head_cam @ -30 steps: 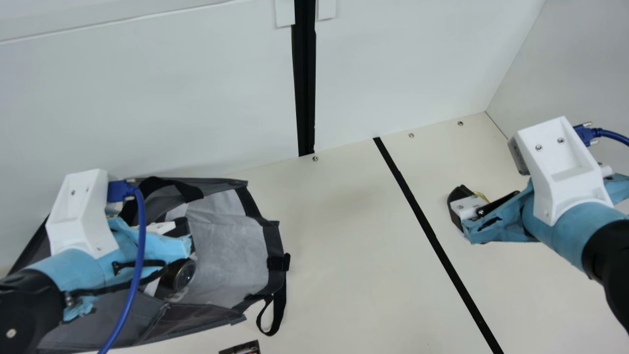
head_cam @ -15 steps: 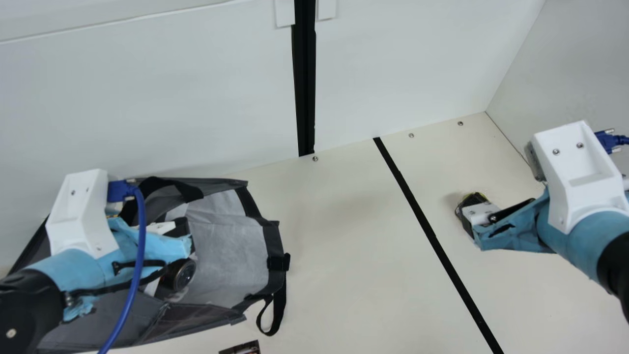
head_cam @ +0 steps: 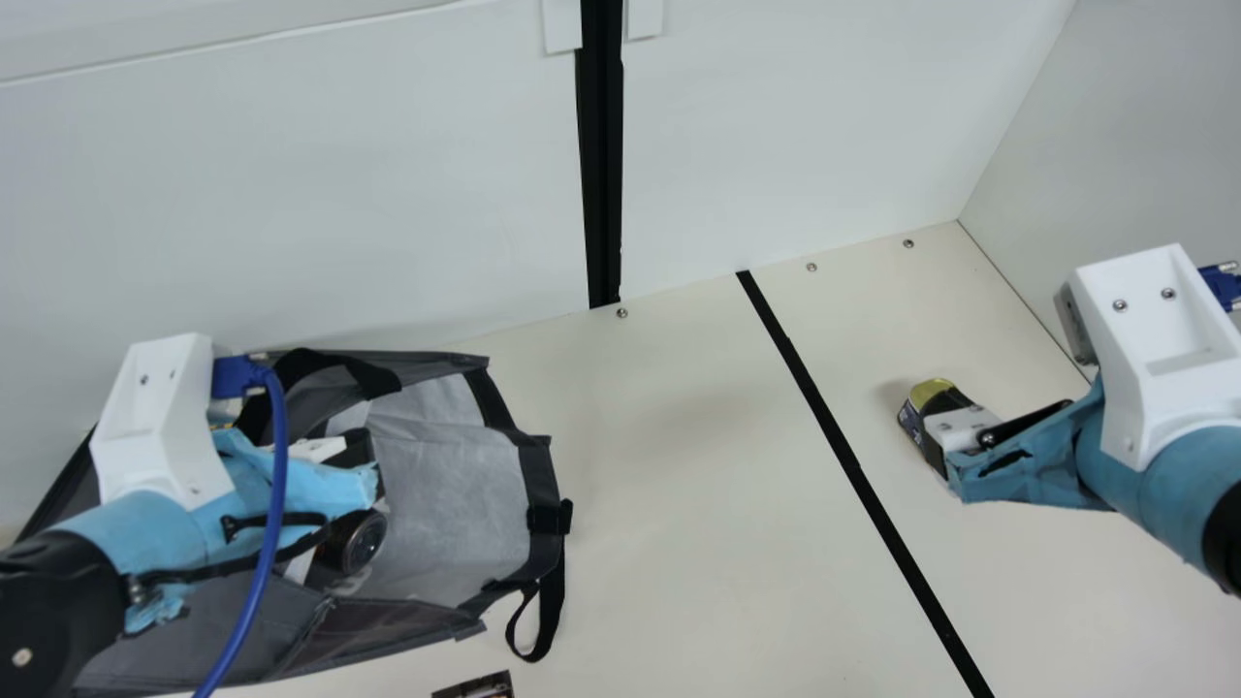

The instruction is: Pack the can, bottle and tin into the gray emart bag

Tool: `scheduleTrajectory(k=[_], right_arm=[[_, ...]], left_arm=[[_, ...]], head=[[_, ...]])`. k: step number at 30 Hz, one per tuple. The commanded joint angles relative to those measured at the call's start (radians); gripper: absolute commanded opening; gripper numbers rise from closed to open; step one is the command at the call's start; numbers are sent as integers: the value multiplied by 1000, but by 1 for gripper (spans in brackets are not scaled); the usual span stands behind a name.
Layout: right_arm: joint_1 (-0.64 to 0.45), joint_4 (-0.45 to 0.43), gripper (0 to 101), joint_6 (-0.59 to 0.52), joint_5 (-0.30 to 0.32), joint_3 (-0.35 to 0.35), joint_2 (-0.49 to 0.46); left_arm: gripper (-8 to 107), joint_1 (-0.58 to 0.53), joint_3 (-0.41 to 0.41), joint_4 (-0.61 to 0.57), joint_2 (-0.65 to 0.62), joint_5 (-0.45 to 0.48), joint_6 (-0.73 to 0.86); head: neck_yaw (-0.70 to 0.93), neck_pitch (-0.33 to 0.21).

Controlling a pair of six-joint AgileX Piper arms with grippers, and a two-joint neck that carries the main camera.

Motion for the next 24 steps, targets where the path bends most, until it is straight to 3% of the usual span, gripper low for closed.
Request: scheduleTrajectory(k=[1,16,24], right_arm=[[-10,9,91,-10,-2,-1,3],[-113,89,91,-108,-37,13,27],[-144,127,91,-153,-23,27,15]], left_arm=[[10,0,0,0,0,0,0],[10,0,0,0,0,0,0],[10,0,0,0,0,0,0]], head=[[-1,-23],[-1,-23],[-1,-23]])
